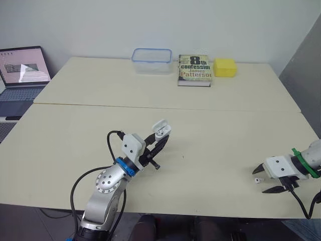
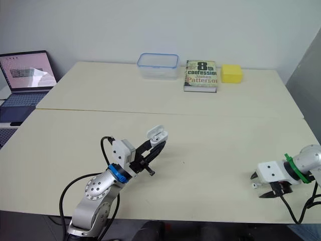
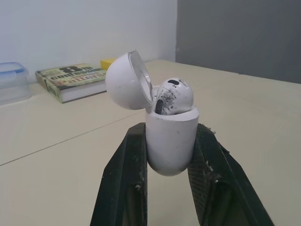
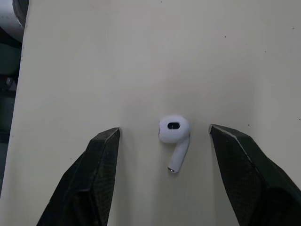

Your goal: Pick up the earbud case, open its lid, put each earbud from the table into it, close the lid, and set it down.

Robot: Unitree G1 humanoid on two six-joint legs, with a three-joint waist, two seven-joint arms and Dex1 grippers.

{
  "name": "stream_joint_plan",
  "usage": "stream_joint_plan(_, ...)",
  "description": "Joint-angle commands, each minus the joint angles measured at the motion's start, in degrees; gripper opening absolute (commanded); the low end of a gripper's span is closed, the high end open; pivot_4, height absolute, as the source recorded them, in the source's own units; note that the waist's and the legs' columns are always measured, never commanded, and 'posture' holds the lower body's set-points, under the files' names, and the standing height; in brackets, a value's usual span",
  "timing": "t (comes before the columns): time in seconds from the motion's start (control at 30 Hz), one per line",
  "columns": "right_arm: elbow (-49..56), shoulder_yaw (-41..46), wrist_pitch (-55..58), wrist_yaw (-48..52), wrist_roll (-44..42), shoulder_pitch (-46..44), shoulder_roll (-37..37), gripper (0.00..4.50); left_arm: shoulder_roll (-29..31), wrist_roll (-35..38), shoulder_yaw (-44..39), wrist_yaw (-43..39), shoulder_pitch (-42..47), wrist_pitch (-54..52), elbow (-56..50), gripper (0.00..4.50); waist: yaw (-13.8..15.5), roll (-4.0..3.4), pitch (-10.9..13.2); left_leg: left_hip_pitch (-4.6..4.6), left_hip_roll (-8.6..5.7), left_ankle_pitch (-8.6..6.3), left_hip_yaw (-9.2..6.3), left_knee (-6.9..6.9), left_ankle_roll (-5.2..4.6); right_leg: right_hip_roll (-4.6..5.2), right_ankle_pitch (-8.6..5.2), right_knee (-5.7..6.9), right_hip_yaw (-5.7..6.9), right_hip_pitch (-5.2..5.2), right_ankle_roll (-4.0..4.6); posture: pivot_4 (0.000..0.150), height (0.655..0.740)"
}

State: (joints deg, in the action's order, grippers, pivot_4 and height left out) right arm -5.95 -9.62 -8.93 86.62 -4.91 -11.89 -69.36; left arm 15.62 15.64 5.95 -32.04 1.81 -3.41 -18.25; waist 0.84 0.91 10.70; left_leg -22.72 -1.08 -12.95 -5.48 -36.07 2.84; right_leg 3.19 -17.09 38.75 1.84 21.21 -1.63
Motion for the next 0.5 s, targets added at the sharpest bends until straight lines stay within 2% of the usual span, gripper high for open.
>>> stream_joint_plan(0.03, 9.4, 5.8, 6.9, -0.1, -2.3, 1.7, -4.8, 3.12, -0.1, 0.6, -0.1, -0.1, 0.7, 0.6, -2.0, 0.77, 0.0, -0.08, 0.0, -0.05, 0.05, 0.00, 0.02, 0.00, 0.00, 0.00, 0.00, 0.01, -0.02, 0.06, 0.00, 0.150, 0.7400)
stream_joint_plan(0.1, 13.7, 7.3, 10.3, -1.5, -1.7, 3.3, -6.5, 3.12, -0.2, 0.6, -0.1, -0.1, 0.7, 0.6, -1.8, 0.77, 0.0, -0.09, 0.0, -0.04, 0.08, 0.00, 0.04, 0.01, 0.00, 0.01, 0.00, 0.02, -0.02, 0.08, 0.00, 0.150, 0.7400)
stream_joint_plan(0.2, 22.6, 8.0, 19.6, -7.8, 5.6, 5.7, -8.1, 3.12, -0.5, 0.4, 0.2, 0.0, 0.8, 0.7, -1.5, 0.77, 0.1, -0.09, 0.0, -0.04, 0.14, 0.00, 0.01, 0.00, 0.01, -0.01, 0.00, 0.02, 0.04, 0.06, 0.00, 0.150, 0.7400)
stream_joint_plan(0.33, 31.6, 6.7, 30.0, -10.5, 8.0, 8.6, -7.6, 3.12, -0.8, 0.3, 0.5, 0.2, 1.1, 0.8, -1.2, 0.77, 0.3, -0.09, 0.0, -0.08, 0.17, 0.00, 0.03, 0.00, 0.02, -0.04, -0.03, 0.02, 0.04, 0.09, -0.05, 0.150, 0.7400)
stream_joint_plan(0.5, 32.7, 2.3, 32.7, -13.8, 12.5, 9.1, -5.4, 3.12, -1.0, 0.1, 0.6, 0.4, 1.3, 0.8, -1.0, 0.77, 0.3, -0.08, 0.0, -0.07, 0.17, 0.00, 0.04, -0.01, 0.02, -0.03, -0.15, -0.01, 0.03, 0.07, -0.26, 0.150, 0.7400)
